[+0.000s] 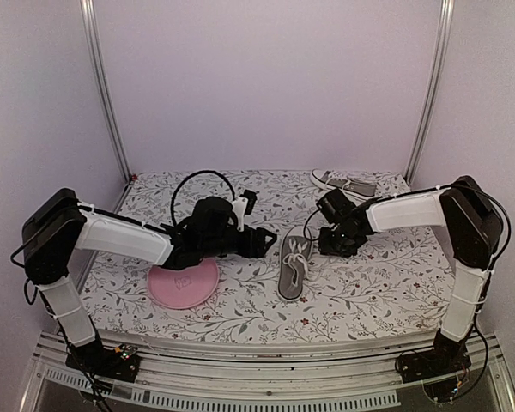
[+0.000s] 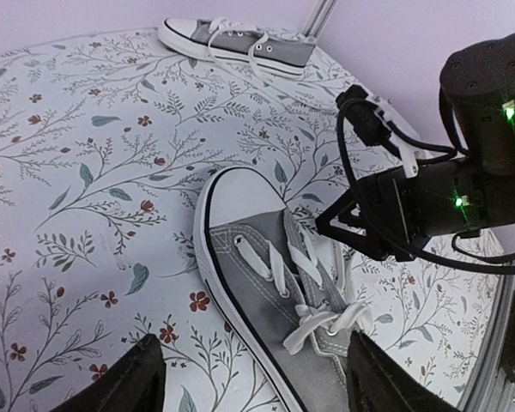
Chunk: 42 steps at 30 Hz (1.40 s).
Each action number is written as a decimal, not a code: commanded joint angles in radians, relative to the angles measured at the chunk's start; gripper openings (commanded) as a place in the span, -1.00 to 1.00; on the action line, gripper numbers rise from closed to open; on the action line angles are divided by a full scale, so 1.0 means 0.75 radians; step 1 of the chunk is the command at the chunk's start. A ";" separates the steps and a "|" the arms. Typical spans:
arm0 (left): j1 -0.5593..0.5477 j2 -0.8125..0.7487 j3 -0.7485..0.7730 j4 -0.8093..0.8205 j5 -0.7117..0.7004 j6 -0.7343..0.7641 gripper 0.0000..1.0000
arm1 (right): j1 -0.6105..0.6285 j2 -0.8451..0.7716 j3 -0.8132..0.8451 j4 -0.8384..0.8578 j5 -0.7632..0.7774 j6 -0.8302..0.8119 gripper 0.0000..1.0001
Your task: Tie the shoes
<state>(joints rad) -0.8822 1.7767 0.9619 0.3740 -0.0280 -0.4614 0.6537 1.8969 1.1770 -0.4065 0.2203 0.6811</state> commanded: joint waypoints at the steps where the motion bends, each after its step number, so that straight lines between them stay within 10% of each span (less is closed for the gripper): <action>1: -0.018 -0.042 0.002 -0.028 -0.051 0.002 0.43 | 0.008 0.047 0.034 -0.021 -0.002 0.032 -0.26; 12: -0.045 -0.050 0.009 -0.042 -0.070 -0.014 0.43 | 0.020 0.077 0.018 -0.020 0.021 0.062 -0.94; 27: -0.009 -0.018 0.046 0.058 0.177 0.087 0.47 | 0.019 -0.428 -0.100 0.407 -0.183 -0.008 -0.97; 42: 0.032 0.316 0.260 0.189 0.497 0.202 0.51 | 0.018 -0.447 -0.027 0.616 -0.408 -0.009 -0.97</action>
<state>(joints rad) -0.8768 1.9556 1.1286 0.4648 0.2764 -0.3332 0.6621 1.5532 1.1267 0.0021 -0.0433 0.6693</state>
